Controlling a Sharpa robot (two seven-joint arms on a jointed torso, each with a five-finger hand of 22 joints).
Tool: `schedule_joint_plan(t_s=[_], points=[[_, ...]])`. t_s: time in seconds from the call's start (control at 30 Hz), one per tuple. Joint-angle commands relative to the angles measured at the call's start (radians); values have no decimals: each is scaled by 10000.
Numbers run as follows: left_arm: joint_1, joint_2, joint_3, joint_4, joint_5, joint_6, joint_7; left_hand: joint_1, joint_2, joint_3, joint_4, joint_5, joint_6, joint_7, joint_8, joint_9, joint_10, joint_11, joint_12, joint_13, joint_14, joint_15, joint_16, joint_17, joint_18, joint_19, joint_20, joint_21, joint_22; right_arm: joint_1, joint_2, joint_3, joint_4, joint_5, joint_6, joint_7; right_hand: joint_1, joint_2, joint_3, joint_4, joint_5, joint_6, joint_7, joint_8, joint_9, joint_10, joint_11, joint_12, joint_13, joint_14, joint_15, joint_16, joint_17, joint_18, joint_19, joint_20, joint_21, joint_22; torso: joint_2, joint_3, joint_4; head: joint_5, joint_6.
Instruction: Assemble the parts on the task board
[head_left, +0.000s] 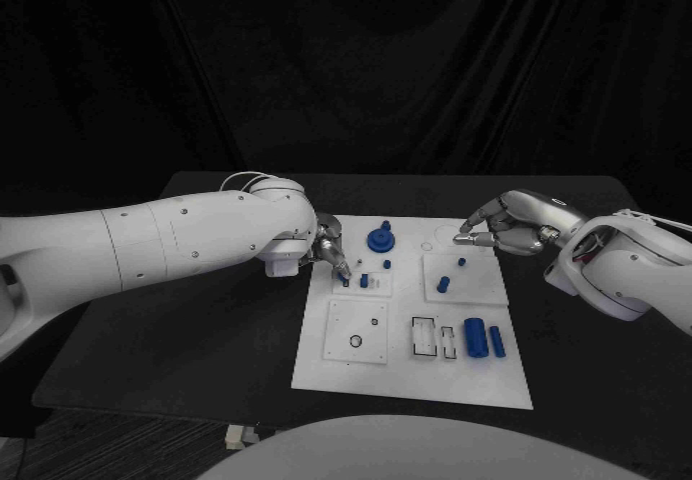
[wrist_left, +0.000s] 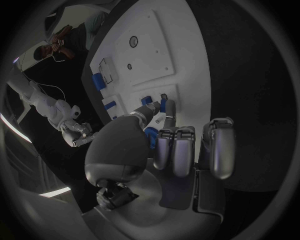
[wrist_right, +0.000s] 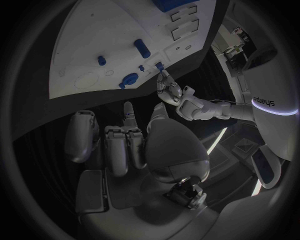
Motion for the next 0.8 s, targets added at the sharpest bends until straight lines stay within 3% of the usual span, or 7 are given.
schedule_joint_plan(t_s=[0.03, 0.8], points=[[-33, 4, 7, 24, 20, 121, 49, -6, 117, 842, -792, 50, 33, -105, 33, 16, 1038, -20, 35, 2630, 1056, -30, 27, 2631, 64, 95, -6, -66, 1767, -23, 0, 6, 4, -20, 36, -121, 23, 68, -48, -4, 65, 49, 15, -68, -14, 1042, 51, 36, 2634, 1047, 97, 30, 2635, 87, -73, 4, -46, 1679, 1, 0, 3, 16, -1], [-116, 42, 7, 20, 20, 32, 83, -11, 123, 855, -796, 36, 25, -103, 33, 24, 1038, -18, 35, 2630, 1056, -28, 27, 2631, 67, 88, -5, -81, 1762, -24, 22, 6, -14, -20, 47, -115, 23, 68, -48, -4, 65, 49, 15, -68, -14, 1042, 51, 36, 2634, 1047, 97, 30, 2635, 87, -73, 4, -46, 1679, 3, 0, 0, 25, -1]])
